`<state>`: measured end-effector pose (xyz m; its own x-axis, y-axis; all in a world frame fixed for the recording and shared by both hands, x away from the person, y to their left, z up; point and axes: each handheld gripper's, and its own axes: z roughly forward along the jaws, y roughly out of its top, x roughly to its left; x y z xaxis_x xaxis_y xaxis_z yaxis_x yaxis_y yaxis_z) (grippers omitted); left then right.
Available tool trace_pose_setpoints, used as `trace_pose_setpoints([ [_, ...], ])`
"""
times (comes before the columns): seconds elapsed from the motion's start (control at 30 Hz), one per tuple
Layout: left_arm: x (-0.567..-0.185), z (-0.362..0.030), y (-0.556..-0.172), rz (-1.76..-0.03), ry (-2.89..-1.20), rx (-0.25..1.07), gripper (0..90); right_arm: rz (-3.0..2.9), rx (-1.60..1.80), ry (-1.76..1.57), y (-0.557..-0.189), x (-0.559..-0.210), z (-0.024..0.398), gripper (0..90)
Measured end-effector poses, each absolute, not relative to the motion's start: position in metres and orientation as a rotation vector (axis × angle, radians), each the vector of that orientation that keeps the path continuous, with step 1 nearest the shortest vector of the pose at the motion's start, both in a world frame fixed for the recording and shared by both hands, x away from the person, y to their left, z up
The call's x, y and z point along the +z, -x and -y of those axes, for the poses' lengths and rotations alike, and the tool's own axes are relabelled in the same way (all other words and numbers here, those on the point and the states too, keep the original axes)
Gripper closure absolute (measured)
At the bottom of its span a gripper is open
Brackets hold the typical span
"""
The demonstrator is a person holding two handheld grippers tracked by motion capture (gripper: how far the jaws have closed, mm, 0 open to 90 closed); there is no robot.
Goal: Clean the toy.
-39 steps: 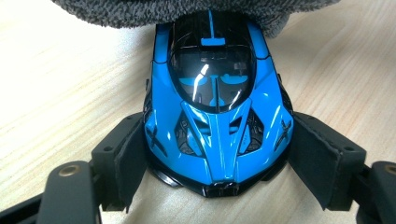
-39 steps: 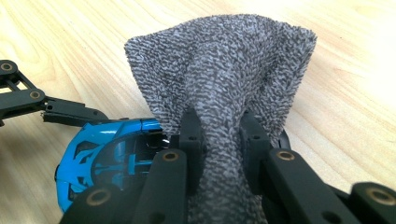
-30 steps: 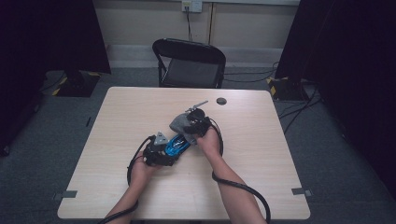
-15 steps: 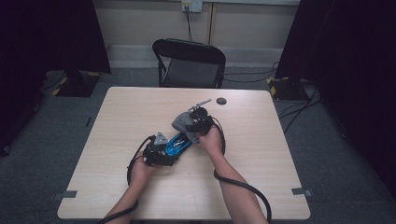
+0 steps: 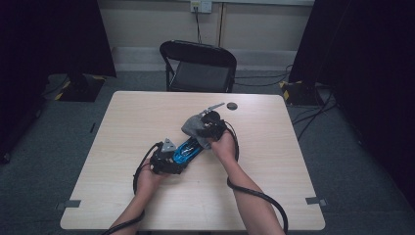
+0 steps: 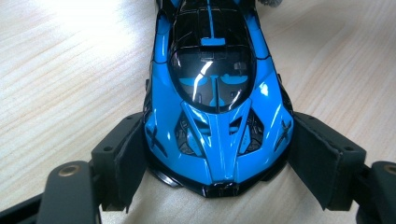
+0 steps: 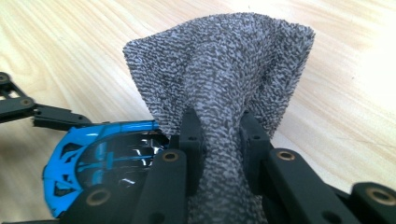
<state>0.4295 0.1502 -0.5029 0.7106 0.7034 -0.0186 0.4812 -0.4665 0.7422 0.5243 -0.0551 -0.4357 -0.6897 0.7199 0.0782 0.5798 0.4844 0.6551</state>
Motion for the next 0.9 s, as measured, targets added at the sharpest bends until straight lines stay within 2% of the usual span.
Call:
trace_pose_setpoints([
  [0.27,-0.503,-0.15,-0.429,-0.897,-2.156,0.377,23.6,-2.545,1.041,-1.04,-0.51,-0.424,0.052,76.0],
  [0.9,-0.503,-0.15,-0.43,-0.895,-2.156,0.374,23.6,-2.664,1.045,-0.896,-0.461,-0.444,0.025,75.7],
])
